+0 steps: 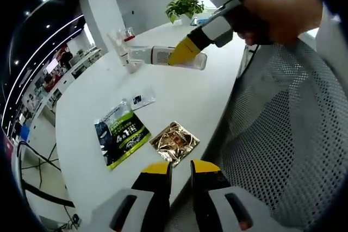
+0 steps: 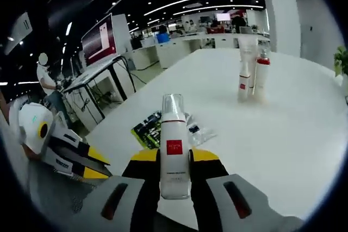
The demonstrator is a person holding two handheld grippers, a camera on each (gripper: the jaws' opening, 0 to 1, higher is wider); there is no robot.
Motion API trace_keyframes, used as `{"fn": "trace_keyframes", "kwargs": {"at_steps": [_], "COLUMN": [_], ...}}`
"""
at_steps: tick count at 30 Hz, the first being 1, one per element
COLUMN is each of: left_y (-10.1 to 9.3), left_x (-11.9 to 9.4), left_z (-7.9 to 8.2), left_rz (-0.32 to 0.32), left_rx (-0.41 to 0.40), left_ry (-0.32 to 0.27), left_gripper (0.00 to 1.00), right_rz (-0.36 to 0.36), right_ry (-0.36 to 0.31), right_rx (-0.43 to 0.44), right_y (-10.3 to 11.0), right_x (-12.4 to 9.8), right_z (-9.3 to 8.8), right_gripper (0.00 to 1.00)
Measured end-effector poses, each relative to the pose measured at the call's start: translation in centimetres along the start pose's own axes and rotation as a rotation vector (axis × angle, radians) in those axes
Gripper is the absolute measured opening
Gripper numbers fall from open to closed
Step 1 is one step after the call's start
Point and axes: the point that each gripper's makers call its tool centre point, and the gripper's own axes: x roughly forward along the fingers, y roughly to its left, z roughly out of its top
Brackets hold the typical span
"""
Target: Arrange the skincare products in the storage area until every visible bottle or jar stands upright without overlapping.
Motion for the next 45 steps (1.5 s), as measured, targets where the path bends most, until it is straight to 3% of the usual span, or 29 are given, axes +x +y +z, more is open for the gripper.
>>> {"fn": "trace_keyframes", "kwargs": {"at_steps": [2, 7, 9, 11, 15, 19, 21, 23, 28, 31, 33, 38, 45], "left_y": [0.1, 0.3, 0.9, 1.6, 2.5, 2.4, 2.4, 2.3, 2.2, 2.3, 2.8, 3.2, 2.0], "left_x": [-0.2, -0.4, -0.8, -1.5, -2.4, -3.7, -4.3, -4.8, -6.0, -6.5, -6.4, -6.8, -7.1], "left_z": [0.2, 0.8, 1.6, 3.1, 4.6, 6.6, 7.6, 7.7, 8.6, 9.0, 8.9, 9.1, 9.4], "left_rz": [0.001, -0.013, -0.002, 0.008, -0.05, -0.163, -0.2, -0.223, -0.299, -0.354, -0.35, -0.334, -0.402], "left_rx": [-0.004, -0.059, -0.111, -0.157, -0.358, -0.53, -0.561, -0.592, -0.672, -0.76, -0.807, -0.819, -0.851], "left_ry": [-0.015, -0.048, -0.085, -0.174, -0.254, -0.365, -0.427, -0.443, -0.514, -0.529, -0.53, -0.557, -0.545], "left_gripper": [0.14, 0.15, 0.15, 0.15, 0.16, 0.2, 0.28, 0.35, 0.4, 0.41, 0.41, 0.41, 0.39], "right_rz": [0.008, 0.023, 0.053, 0.068, 0.076, 0.093, 0.074, 0.062, 0.056, 0.064, 0.084, 0.097, 0.165], "right_ry": [-0.009, -0.076, -0.117, -0.149, -0.202, -0.207, -0.212, -0.226, -0.227, -0.227, -0.238, -0.23, -0.204], "right_rx": [-0.043, 0.03, 0.052, 0.049, 0.088, 0.098, 0.08, 0.091, 0.051, 0.016, 0.011, -0.024, -0.153], "right_y": [0.3, 1.2, 2.1, 2.8, 3.1, 3.1, 2.7, 2.3, 2.8, 3.2, 3.6, 4.2, 7.0], "right_x": [-0.1, -1.1, -1.6, -2.1, -3.0, -3.2, -3.2, -3.2, -3.3, -3.4, -3.5, -3.7, -3.9], "right_z": [0.6, 2.1, 2.8, 3.4, 4.3, 3.9, 4.0, 4.2, 4.2, 4.1, 4.3, 3.9, 3.2], "right_gripper": [0.18, 0.18, 0.18, 0.18, 0.18, 0.18, 0.18, 0.18, 0.18, 0.18, 0.18, 0.18, 0.18]}}
